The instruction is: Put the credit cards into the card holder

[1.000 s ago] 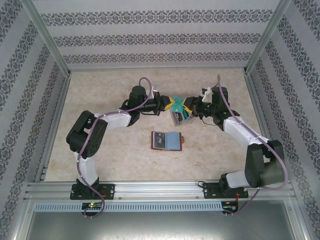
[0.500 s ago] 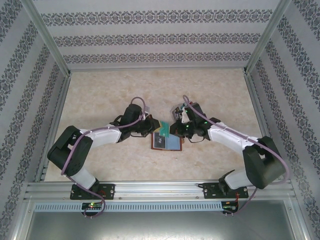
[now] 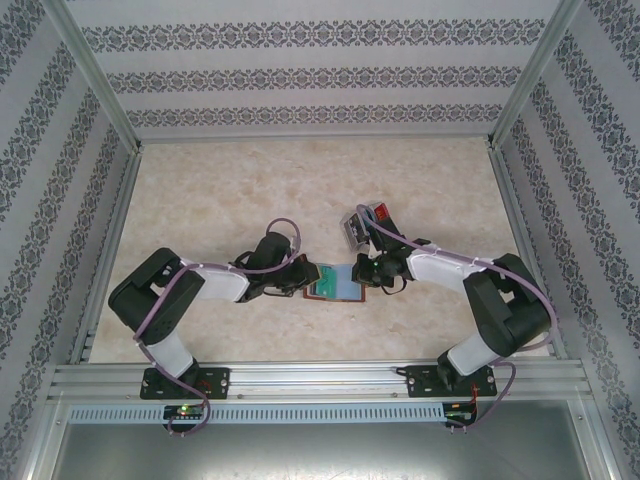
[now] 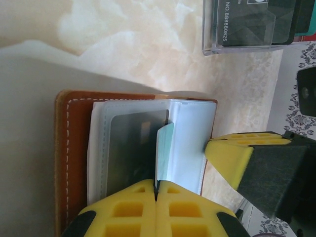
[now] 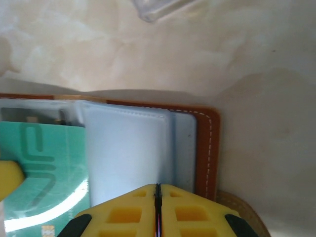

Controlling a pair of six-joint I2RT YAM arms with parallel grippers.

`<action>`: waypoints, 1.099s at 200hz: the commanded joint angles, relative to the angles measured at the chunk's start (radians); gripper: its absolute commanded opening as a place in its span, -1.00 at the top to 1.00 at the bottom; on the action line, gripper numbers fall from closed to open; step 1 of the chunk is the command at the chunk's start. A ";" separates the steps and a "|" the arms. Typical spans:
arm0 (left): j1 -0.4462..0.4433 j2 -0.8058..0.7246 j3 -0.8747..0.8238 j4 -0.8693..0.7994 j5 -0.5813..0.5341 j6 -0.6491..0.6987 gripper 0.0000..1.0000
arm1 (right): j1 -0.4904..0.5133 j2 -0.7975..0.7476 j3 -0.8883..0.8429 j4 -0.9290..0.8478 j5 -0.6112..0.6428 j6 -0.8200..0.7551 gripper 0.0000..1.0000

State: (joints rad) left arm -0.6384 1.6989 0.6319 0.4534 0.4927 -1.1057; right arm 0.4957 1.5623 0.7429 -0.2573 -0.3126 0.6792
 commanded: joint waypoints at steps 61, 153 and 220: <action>-0.047 0.120 -0.006 0.163 -0.051 -0.008 1.00 | -0.009 0.081 -0.043 0.009 0.046 -0.038 0.81; -0.063 0.137 0.004 0.259 -0.115 -0.059 1.00 | -0.015 0.088 -0.054 0.009 0.060 -0.030 0.80; -0.093 0.159 0.017 0.181 -0.094 -0.052 0.92 | -0.039 -0.080 -0.051 -0.037 0.057 -0.036 0.58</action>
State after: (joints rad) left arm -0.7082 1.8359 0.6479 0.6910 0.4133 -1.1595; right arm 0.4728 1.5387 0.7177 -0.2142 -0.2970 0.6540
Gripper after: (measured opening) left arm 0.056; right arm 0.199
